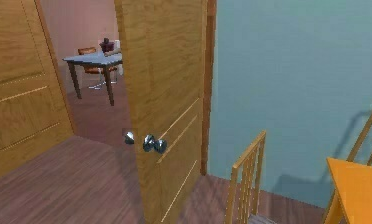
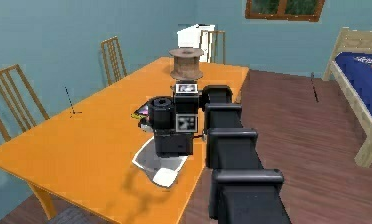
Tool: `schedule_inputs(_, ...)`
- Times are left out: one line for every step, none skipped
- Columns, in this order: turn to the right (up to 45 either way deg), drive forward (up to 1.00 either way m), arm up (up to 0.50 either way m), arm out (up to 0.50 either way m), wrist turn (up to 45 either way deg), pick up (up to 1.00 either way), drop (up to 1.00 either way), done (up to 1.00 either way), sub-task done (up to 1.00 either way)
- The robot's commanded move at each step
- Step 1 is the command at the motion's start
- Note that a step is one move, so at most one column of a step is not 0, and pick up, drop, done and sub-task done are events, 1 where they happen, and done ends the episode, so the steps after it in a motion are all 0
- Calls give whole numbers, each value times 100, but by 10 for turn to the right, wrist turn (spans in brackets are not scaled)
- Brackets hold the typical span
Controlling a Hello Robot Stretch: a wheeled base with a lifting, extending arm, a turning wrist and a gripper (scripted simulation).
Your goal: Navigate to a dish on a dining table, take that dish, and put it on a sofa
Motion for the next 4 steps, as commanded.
schedule_inputs(0, 0, -18, 0, 0, 0, 0, 0, 0)
schedule_inputs(0, 0, 0, 0, 0, 100, 0, 0, 0)
schedule_inputs(0, 0, 10, 0, 0, 0, 0, 0, 0)
schedule_inputs(0, 0, 8, 0, 0, 0, 0, 0, 0)
